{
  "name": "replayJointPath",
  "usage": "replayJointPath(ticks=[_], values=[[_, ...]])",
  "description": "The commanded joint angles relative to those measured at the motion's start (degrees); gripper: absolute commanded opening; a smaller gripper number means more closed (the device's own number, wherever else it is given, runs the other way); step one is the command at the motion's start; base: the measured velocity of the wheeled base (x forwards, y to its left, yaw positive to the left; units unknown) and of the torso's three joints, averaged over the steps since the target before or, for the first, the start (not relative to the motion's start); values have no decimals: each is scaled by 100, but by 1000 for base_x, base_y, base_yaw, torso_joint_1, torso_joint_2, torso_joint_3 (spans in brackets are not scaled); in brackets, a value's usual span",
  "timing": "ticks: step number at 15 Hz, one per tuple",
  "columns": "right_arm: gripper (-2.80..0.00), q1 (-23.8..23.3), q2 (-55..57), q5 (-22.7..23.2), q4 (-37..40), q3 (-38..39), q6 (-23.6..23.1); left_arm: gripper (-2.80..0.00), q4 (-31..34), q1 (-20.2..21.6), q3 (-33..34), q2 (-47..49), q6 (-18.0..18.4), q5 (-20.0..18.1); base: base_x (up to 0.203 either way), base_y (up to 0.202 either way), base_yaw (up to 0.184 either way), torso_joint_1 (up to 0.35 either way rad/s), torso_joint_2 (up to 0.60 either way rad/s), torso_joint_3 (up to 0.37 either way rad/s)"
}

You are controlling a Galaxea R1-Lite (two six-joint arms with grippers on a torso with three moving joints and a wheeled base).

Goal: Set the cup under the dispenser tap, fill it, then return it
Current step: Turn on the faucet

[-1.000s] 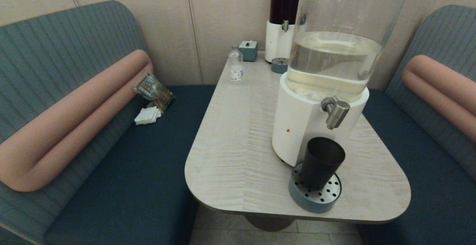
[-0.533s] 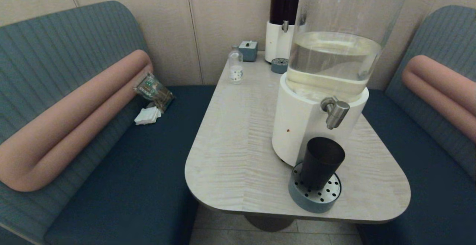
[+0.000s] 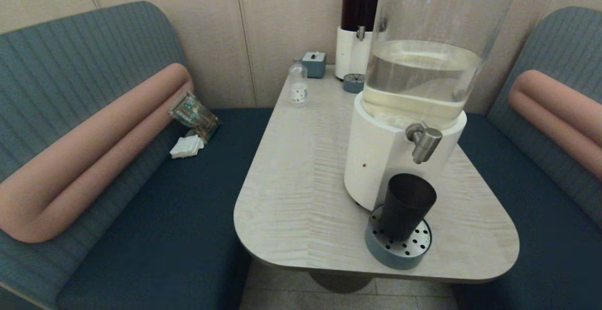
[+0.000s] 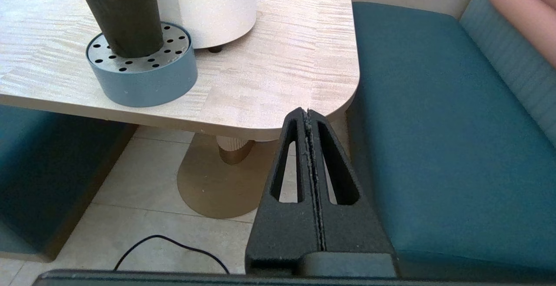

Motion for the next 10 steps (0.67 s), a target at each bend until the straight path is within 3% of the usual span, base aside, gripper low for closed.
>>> replayJointPath(ticks=[1,3,8,10], values=[[-280,0,2,-2,-4,85,-3,-280,109,1,-28,16,3,-14,0,0,0,0,0,0],[-280,1,2,-2,-4,87,-4,-280,-12,1,3,16,-92,10,0,0,0,0,0,0],[-280,0,2,6,-4,88,-512,-280,-87,1,31,16,-97,10,0,0,0,0,0,0],[-280,0,2,-11,-4,88,-476,-280,-88,1,31,16,-97,10,0,0,0,0,0,0]])
